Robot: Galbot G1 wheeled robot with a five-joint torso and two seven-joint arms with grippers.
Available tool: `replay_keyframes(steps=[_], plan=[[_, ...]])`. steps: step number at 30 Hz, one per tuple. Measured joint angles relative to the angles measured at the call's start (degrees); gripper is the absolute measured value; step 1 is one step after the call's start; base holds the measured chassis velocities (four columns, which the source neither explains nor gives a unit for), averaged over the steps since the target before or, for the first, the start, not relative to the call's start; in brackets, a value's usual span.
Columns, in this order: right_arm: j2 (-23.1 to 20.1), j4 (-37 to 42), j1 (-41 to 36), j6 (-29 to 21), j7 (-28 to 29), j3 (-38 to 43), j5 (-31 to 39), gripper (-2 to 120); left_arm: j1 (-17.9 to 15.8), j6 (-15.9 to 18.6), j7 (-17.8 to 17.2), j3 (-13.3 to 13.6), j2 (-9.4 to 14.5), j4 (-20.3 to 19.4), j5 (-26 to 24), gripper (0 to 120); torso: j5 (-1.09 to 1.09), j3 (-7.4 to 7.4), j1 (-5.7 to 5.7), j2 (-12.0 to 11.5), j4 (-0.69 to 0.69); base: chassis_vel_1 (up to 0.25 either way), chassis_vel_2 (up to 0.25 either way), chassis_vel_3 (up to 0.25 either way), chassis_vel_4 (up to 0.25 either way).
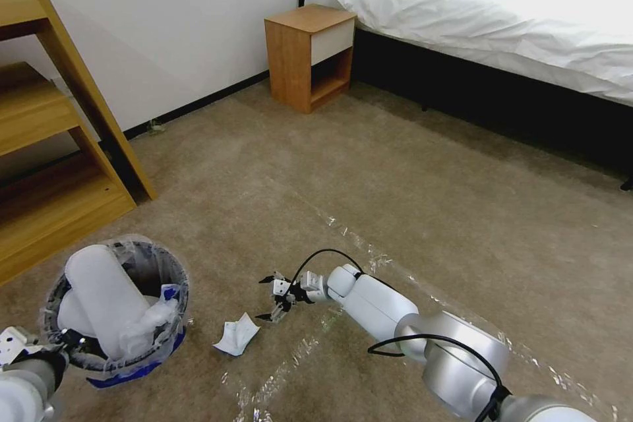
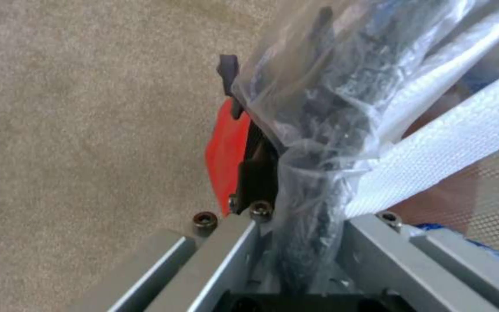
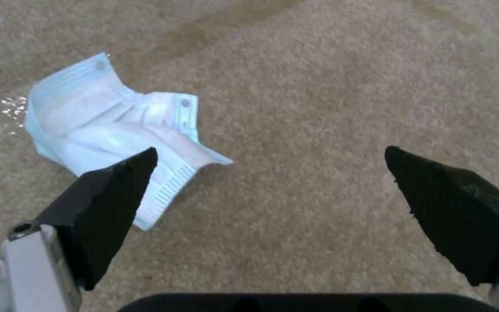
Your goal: Pick up the trash bin and place the garbage on the floor into it.
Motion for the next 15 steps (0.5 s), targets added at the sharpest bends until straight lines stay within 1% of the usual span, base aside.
replay_keyframes(steps=[4, 9, 15], plan=[[0.0, 0.2, -0.5, 0.0, 0.0, -0.3, 0.0, 100, -0.1, 0.0, 0.0, 0.0, 0.2, 0.0, 0.0, 0, 0.01, 0.0, 0.0, 0.0, 0.0, 0.0, 0.0, 0.0, 0.0], [0.0, 0.3, -1.3, 0.0, -0.1, -1.3, -0.1, 100, -0.1, 0.0, 0.3, 0.5, -0.4, 0.4, 0.4, 0, 0.0, 0.0, 0.0, 0.0, 0.0, 0.0, 0.0, 0.0, 0.0], [0.0, 0.6, -2.8, -2.3, 3.9, -3.3, -0.5, 100, 0.2, 0.0, 0.4, 0.4, -0.7, 0.1, 0.6, 0, 0.01, 0.0, 0.0, 0.0, 0.0, 0.0, 0.0, 0.0, 0.0]])
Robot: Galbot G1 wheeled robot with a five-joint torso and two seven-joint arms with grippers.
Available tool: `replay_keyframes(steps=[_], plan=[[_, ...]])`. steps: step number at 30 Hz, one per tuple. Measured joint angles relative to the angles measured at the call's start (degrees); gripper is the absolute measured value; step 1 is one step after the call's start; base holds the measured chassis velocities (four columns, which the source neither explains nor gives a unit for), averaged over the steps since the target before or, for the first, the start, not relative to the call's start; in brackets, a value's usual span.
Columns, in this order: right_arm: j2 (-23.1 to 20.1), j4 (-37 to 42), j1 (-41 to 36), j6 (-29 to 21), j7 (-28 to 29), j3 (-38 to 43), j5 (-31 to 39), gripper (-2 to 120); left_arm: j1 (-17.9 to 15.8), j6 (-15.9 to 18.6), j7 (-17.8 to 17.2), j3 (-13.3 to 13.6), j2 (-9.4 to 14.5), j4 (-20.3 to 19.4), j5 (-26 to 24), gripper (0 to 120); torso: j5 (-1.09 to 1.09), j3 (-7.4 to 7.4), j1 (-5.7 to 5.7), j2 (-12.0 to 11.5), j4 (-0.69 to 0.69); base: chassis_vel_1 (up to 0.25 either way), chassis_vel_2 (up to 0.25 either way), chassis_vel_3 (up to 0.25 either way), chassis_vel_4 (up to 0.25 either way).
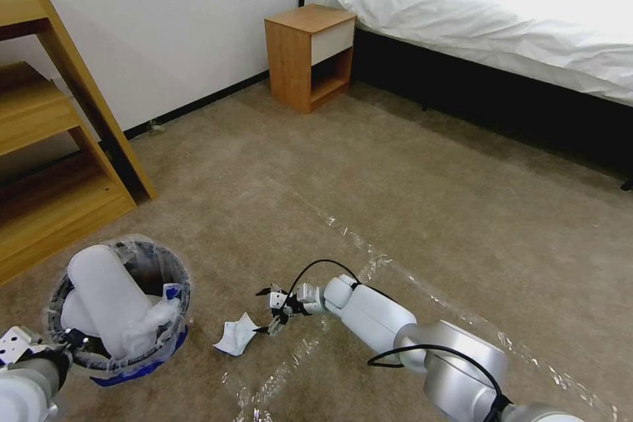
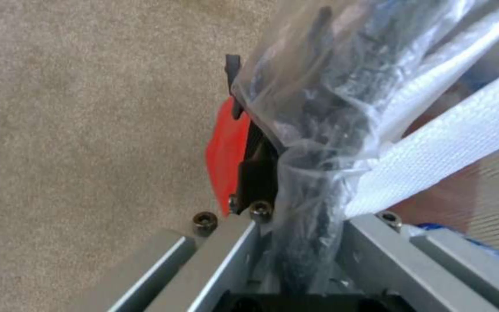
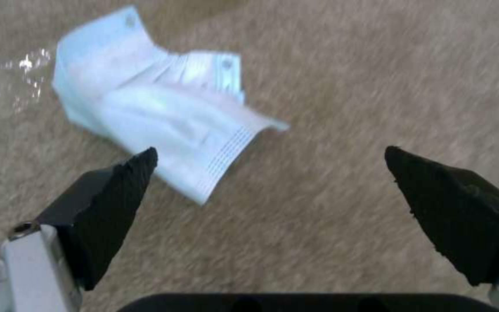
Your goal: Pick up the trash bin and place the garbage on the floor into it.
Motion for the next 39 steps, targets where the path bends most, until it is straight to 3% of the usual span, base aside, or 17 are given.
replay_keyframes(steps=[10, 20, 39], plan=[[0.0, 1.8, -1.6, -2.3, 4.2, -1.3, 1.1, 100, -0.2, 0.1, 0.2, 0.5, -0.4, 0.0, 0.4, 0, 0.0, 0.0, 0.0, 0.0, 0.0, 0.0, 0.0, 0.0, 0.0], [0.0, 2.9, -1.5, -5.2, 5.8, 0.4, 6.8, 100, -0.1, 0.1, 0.3, 1.0, -0.9, 0.1, 0.9, 0, 0.0, 0.0, 0.0, 0.0, 0.0, 0.0, 0.0, 0.0, 0.0], [0.0, 4.6, -2.3, -3.7, -1.0, -2.7, 8.1, 100, 0.0, 0.1, 0.4, 1.2, -1.3, 0.1, 1.5, 0, 0.0, 0.0, 0.0, 0.0, 0.0, 0.0, 0.0, 0.0, 0.0]])
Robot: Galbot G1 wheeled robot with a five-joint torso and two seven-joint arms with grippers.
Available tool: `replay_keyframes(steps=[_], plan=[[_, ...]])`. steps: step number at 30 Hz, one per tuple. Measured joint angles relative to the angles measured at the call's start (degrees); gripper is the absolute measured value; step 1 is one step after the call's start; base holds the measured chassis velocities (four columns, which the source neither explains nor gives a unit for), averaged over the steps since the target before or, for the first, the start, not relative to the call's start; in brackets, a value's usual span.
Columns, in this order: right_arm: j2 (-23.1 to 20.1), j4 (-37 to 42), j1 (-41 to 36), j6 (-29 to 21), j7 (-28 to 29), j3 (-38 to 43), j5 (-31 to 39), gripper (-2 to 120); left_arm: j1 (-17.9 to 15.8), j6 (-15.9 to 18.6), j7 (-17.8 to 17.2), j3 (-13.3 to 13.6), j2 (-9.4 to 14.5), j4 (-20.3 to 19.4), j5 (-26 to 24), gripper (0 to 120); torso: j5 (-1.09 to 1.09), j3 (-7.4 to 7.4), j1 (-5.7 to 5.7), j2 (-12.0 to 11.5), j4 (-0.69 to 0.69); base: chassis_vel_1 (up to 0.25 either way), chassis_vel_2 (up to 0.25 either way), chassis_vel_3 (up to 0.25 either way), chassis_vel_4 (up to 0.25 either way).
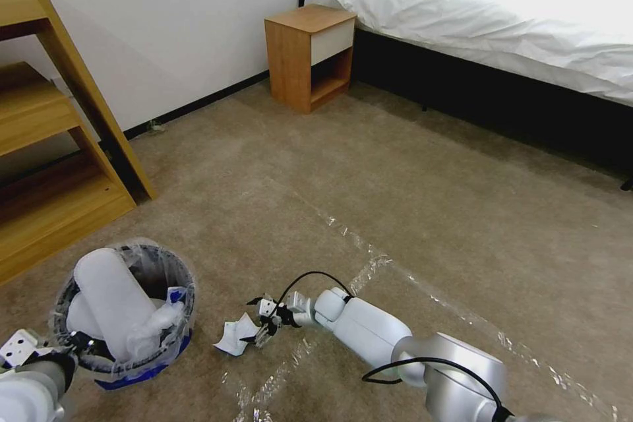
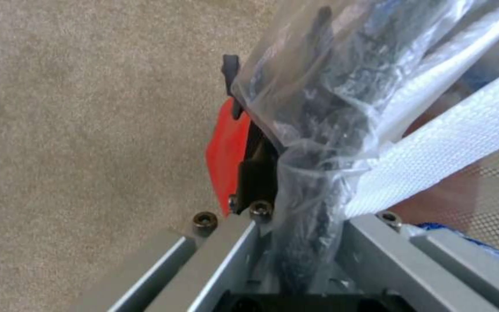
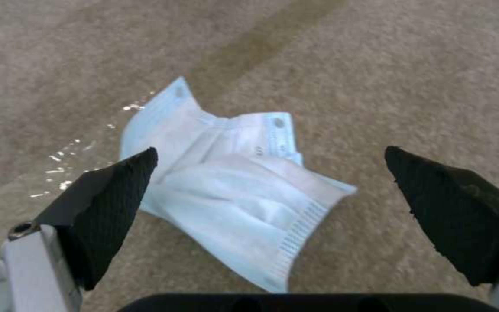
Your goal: Pick up the trash bin and place the garbage on the floor into it.
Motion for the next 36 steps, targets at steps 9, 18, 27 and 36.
replay_keyframes(steps=[9, 18, 27, 36], plan=[[0.0, -0.5, 0.0, 0.1, -1.3, -1.7, -0.9, 100, 0.3, 0.0, 0.8, 0.3, -1.2, -0.4, 1.5, 0, 0.0, 0.0, 0.0, 0.0, 0.0, 0.0, 0.0, 0.0, 0.0], [0.0, -1.2, -0.2, -0.2, -1.3, -1.8, -1.2, 100, 0.2, 0.0, 1.3, 0.9, -2.4, -0.5, 3.1, 0, 0.0, 0.0, 0.0, 0.0, 0.0, 0.0, 0.0, 0.0, 0.0], [0.0, -2.4, 0.7, -0.4, -1.9, 0.1, -1.9, 100, -0.1, 0.0, 2.0, 1.7, -3.1, -0.4, 4.4, 0, 0.0, 0.0, 0.0, 0.0, 0.0, 0.0, 0.0, 0.0, 0.0], [0.0, -3.0, 1.3, -0.4, -2.0, 0.7, -2.2, 100, -0.3, 0.0, 2.4, 2.6, -4.1, -0.2, 5.7, 0, 0.0, 0.0, 0.0, 0.0, 0.0, 0.0, 0.0, 0.0, 0.0]])
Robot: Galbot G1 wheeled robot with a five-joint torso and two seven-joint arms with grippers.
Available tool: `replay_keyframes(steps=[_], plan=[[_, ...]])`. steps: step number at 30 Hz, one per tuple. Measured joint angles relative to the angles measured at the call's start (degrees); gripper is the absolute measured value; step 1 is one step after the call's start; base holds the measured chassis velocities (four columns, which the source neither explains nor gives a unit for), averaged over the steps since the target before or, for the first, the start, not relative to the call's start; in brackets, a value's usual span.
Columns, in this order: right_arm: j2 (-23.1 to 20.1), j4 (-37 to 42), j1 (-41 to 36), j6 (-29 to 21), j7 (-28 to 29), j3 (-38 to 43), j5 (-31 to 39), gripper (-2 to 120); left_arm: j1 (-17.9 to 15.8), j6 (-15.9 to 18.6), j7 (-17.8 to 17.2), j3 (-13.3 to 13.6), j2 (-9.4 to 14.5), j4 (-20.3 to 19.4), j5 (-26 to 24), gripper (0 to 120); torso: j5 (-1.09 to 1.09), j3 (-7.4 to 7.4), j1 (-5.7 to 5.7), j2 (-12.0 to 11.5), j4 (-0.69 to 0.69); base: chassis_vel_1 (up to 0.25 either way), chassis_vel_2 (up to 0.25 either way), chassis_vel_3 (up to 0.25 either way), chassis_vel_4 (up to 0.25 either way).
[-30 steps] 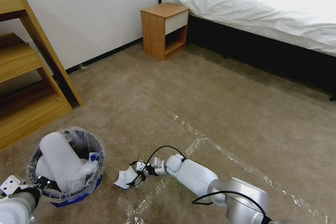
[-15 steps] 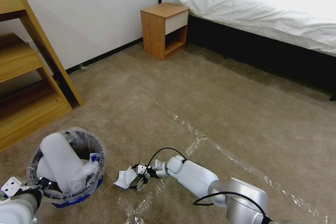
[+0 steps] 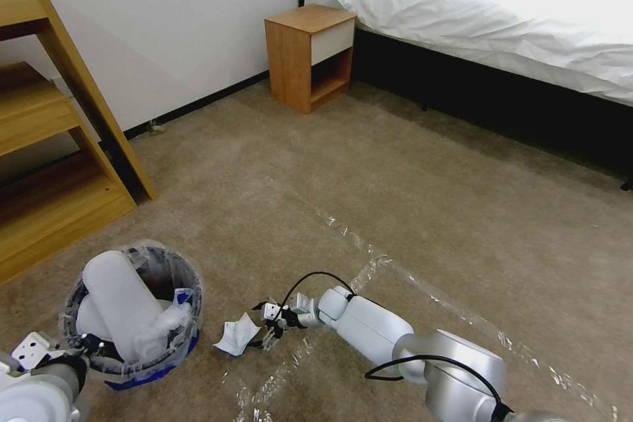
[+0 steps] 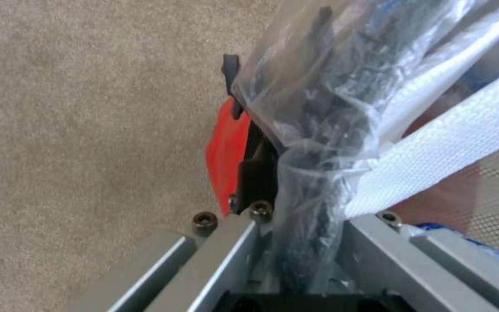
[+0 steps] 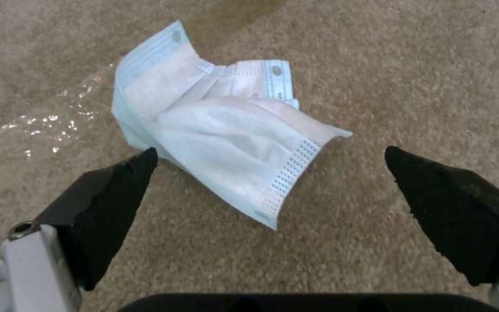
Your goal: Pick up the trash bin and place the garbage on the floor into it.
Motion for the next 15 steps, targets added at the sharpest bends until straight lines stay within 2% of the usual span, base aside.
replay_keyframes(steps=[10, 12, 15], plan=[[0.0, -0.3, 0.0, 0.2, -1.0, 0.8, -0.9, 100, -0.1, 0.0, 0.4, 0.9, -0.6, 0.0, 1.2, 0, 0.0, 0.0, 0.0, 0.0, 0.0, 0.0, 0.0, 0.0, 0.0], [0.0, -0.4, -0.2, 0.3, -1.2, 0.8, -0.9, 93, -0.2, 0.0, 0.5, 1.0, -0.6, 0.0, 1.2, 0, 0.0, 0.0, 0.0, 0.0, 0.0, 0.0, 0.0, 0.0, 0.0], [0.0, -0.4, -0.5, 0.5, -1.2, 0.7, -0.9, 92, -0.2, 0.0, 0.5, 1.0, -0.6, 0.0, 1.2, 0, 0.0, 0.0, 0.0, 0.0, 0.0, 0.0, 0.0, 0.0, 0.0]])
